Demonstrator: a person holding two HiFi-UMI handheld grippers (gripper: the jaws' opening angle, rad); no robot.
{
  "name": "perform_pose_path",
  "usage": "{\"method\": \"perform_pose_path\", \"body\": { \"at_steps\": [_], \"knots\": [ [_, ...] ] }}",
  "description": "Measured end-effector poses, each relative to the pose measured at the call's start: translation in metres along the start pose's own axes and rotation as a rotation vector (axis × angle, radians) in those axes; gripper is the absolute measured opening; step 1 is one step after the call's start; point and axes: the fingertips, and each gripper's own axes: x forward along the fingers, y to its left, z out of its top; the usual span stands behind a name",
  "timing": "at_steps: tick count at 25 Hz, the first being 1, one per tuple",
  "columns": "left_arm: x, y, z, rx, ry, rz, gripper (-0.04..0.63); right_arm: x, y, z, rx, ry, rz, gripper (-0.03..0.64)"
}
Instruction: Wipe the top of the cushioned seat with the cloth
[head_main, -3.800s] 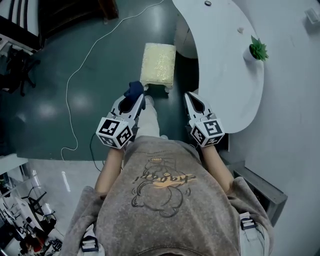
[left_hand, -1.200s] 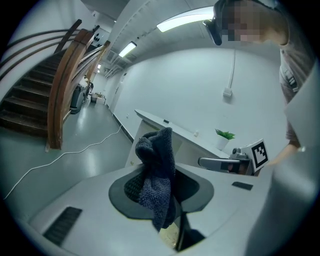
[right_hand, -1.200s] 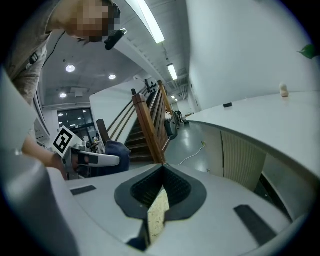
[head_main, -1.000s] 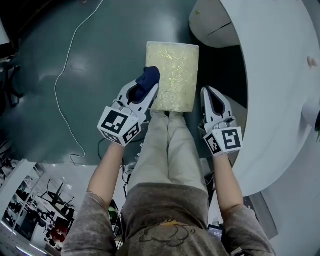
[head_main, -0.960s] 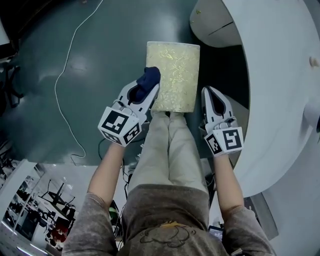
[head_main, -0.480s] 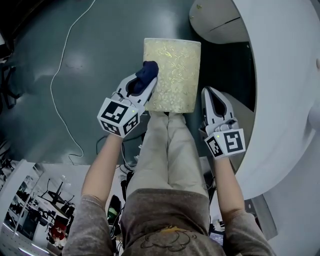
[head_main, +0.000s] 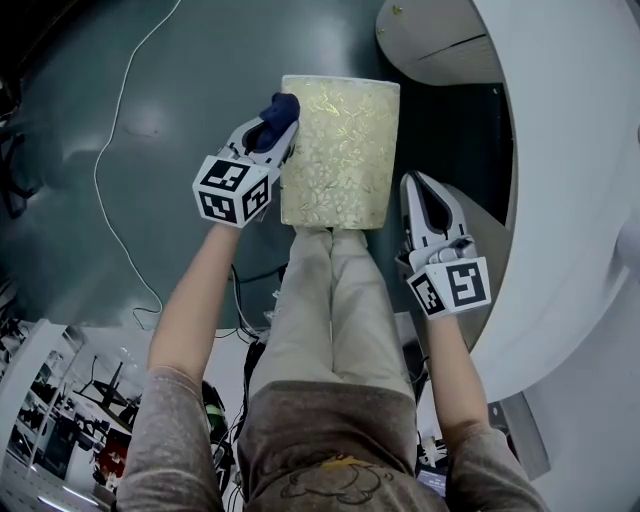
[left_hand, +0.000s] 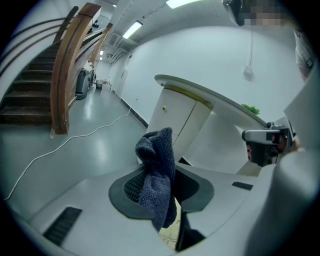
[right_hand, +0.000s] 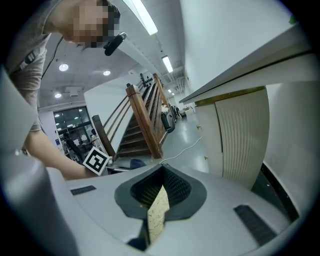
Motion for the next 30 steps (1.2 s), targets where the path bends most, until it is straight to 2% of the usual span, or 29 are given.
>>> {"method": "perform_pose_path", "body": {
  "at_steps": [11, 16, 25, 30],
  "knots": [
    [0.041, 0.061, -0.015, -0.010, 0.072, 0.071, 0.098, 0.005, -0.005, -0.006, 0.003, 0.025, 0.005, -0.002],
    [0.057, 0.083, -0.030, -0.004, 0.149, 0.126, 0.098, 0.004, -0.012, -0.011, 0.009, 0.040, -0.008, -0.002],
    [0.074, 0.092, -0.047, -0.080, 0.224, 0.162, 0.098, 0.004, -0.020, -0.013, 0.026, 0.037, -0.023, -0.002],
    [0.084, 0.084, -0.047, -0.126, 0.247, 0.143, 0.098, 0.005, -0.020, -0.013, 0.033, 0.040, -0.024, -0.002]
  ]
}}
